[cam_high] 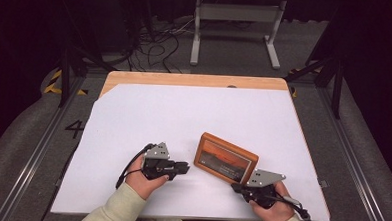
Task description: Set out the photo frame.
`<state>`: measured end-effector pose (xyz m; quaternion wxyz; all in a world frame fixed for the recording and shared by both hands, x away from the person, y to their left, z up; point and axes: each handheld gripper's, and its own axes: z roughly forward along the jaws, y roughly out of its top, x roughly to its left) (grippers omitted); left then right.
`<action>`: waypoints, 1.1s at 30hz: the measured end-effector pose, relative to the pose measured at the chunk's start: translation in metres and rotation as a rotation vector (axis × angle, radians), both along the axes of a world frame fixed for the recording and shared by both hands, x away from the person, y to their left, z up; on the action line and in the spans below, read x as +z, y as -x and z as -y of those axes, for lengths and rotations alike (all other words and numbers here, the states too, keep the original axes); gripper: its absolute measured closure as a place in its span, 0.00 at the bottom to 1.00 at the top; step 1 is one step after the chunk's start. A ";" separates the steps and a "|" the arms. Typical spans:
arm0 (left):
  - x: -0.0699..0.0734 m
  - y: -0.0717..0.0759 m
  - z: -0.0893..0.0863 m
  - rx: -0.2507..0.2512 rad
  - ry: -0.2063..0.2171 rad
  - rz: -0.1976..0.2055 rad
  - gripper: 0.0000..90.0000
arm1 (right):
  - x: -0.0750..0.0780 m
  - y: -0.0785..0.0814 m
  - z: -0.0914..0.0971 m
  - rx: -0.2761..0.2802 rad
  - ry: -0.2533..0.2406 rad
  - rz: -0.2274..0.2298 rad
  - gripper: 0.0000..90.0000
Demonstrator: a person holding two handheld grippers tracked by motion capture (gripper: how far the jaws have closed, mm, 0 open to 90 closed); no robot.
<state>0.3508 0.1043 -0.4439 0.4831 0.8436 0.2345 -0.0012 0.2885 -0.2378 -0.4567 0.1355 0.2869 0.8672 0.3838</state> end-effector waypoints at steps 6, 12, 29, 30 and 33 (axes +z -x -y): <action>0.000 0.000 -0.003 0.012 0.003 -0.004 0.87 | 0.001 -0.007 0.014 -0.048 0.018 0.014 1.00; 0.000 0.000 -0.003 0.007 -0.001 -0.001 0.87 | 0.002 -0.010 0.020 -0.063 0.009 0.017 1.00; -0.001 0.004 -0.015 0.050 0.007 -0.004 0.86 | 0.005 -0.013 0.021 -0.054 -0.011 0.001 1.00; -0.001 0.004 -0.015 0.050 0.007 -0.004 0.85 | 0.009 -0.012 0.021 -0.048 -0.027 0.004 1.00; 0.001 0.007 -0.021 0.070 0.011 0.005 0.84 | 0.021 -0.008 0.024 -0.039 -0.052 0.034 1.00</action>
